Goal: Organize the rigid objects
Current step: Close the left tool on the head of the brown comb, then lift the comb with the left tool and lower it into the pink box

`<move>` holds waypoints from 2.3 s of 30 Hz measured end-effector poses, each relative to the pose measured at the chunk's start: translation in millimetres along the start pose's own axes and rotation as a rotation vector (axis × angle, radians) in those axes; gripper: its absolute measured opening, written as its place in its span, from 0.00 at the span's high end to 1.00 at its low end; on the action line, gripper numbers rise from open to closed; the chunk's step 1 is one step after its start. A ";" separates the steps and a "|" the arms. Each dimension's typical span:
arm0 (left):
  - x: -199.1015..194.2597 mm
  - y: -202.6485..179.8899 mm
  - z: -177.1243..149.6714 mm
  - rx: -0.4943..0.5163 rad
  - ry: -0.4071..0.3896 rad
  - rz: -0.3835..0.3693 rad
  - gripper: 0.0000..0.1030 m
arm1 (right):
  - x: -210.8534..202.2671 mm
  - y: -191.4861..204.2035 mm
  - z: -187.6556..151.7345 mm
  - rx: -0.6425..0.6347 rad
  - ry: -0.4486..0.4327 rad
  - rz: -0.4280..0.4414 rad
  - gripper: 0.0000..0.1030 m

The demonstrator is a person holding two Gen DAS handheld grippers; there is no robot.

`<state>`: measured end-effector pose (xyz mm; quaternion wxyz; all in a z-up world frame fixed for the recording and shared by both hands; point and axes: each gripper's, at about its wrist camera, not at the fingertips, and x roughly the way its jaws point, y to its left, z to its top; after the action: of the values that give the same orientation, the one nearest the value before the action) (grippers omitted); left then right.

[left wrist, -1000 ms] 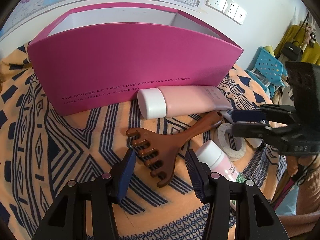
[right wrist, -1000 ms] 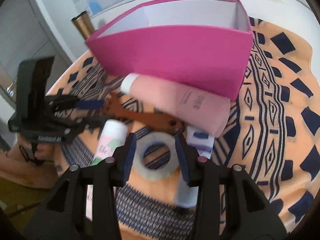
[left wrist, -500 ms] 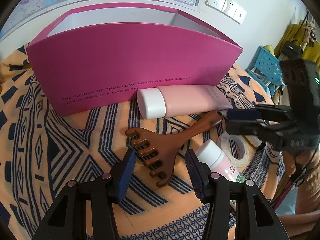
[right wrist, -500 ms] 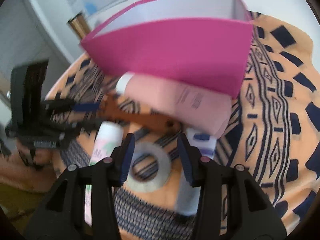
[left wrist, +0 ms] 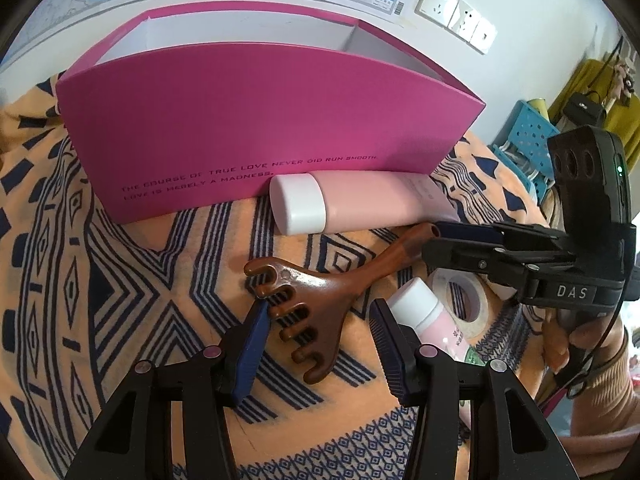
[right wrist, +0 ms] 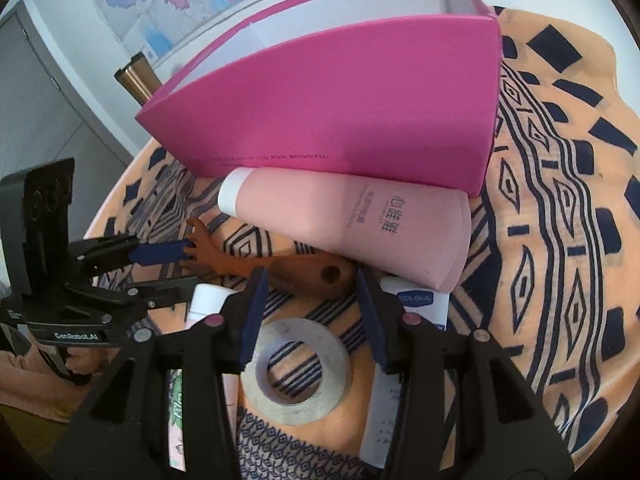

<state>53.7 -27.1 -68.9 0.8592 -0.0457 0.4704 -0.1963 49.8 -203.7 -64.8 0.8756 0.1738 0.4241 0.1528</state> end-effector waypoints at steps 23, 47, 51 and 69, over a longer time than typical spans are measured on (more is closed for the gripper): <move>-6.5 8.6 -6.5 -0.014 -0.002 -0.008 0.57 | 1.4 1.1 -4.0 0.006 -0.019 0.038 0.57; -55.8 -3.8 26.0 -0.005 -0.128 -0.075 0.67 | -46.9 10.6 7.2 -0.008 -0.147 0.020 0.57; -74.4 -12.1 44.9 0.032 -0.177 -0.096 0.67 | -69.7 13.7 17.2 -0.027 -0.200 0.025 0.57; -66.8 -22.9 125.3 0.081 -0.240 -0.039 0.63 | -86.9 -6.5 91.2 -0.043 -0.300 -0.018 0.57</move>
<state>118.4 -36.1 59.2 0.9064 -0.0430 0.3551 -0.2249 71.5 -261.5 45.2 0.9339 0.1721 0.2868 0.1263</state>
